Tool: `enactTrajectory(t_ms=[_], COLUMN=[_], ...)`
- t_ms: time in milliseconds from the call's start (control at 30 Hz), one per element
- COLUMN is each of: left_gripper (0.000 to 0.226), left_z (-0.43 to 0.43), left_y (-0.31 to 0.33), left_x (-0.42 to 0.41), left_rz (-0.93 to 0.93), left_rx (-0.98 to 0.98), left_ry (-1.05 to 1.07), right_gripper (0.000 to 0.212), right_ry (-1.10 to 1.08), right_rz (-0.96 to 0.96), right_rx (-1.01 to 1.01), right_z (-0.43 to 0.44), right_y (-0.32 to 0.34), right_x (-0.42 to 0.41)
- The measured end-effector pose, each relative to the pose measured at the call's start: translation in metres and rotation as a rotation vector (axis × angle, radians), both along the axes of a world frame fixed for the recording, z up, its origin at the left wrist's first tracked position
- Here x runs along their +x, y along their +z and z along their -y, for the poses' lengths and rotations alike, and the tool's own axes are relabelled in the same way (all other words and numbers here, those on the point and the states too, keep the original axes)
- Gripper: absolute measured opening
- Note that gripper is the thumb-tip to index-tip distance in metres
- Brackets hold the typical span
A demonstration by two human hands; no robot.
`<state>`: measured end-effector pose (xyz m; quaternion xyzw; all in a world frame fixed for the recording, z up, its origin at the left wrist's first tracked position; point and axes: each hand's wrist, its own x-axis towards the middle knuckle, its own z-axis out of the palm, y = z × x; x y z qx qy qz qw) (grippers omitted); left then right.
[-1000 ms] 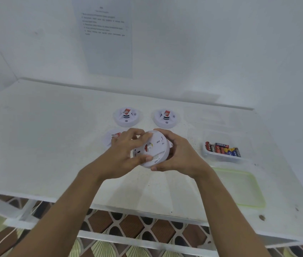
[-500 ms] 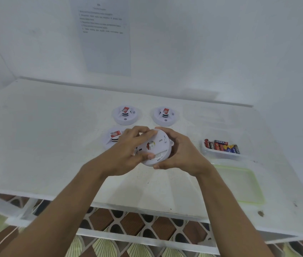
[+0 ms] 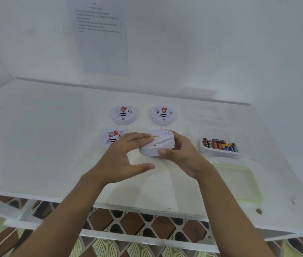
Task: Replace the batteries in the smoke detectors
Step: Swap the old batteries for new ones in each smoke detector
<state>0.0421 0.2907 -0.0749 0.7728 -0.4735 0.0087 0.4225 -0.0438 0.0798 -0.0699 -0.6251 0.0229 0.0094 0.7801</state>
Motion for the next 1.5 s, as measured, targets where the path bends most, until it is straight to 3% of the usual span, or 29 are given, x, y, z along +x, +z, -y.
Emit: enactTrajectory(t_ms=[100, 267, 467, 667, 867, 1333, 1500], left_gripper=[0.048, 0.041, 0.042, 0.088, 0.088, 0.081, 0.093], left_z=[0.001, 0.004, 0.004, -0.003, -0.007, -0.03, -0.041], left_y=[-0.004, 0.008, 0.013, 0.014, 0.008, 0.006, 0.003], left_x=[-0.001, -0.004, -0.002, -0.002, 0.002, 0.004, 0.009], left_rz=[-0.023, -0.516, -0.749, -0.739, -0.751, -0.716, -0.725], left_rx=[-0.094, -0.374, -0.478, -0.408, -0.431, -0.454, -0.442], left_ry=[0.083, 0.219, 0.237, 0.096, 0.134, 0.185, 0.233], right_gripper=[0.059, 0.03, 0.039, 0.042, 0.045, 0.048, 0.047], right_ry=[-0.051, -0.191, -0.255, -0.28, -0.243, -0.198, -0.194], right_rz=[-0.057, -0.008, 0.071, 0.062, 0.056, 0.032, 0.038], right_rx=[0.026, -0.322, -0.363, -0.44, -0.578, -0.634, -0.647], right_z=[-0.005, -0.015, -0.037, -0.046, -0.056, -0.076, -0.085], right_y=[0.005, 0.006, 0.006, 0.005, 0.008, 0.004, 0.004], right_x=[-0.001, 0.002, 0.006, 0.015, 0.019, 0.031, 0.036])
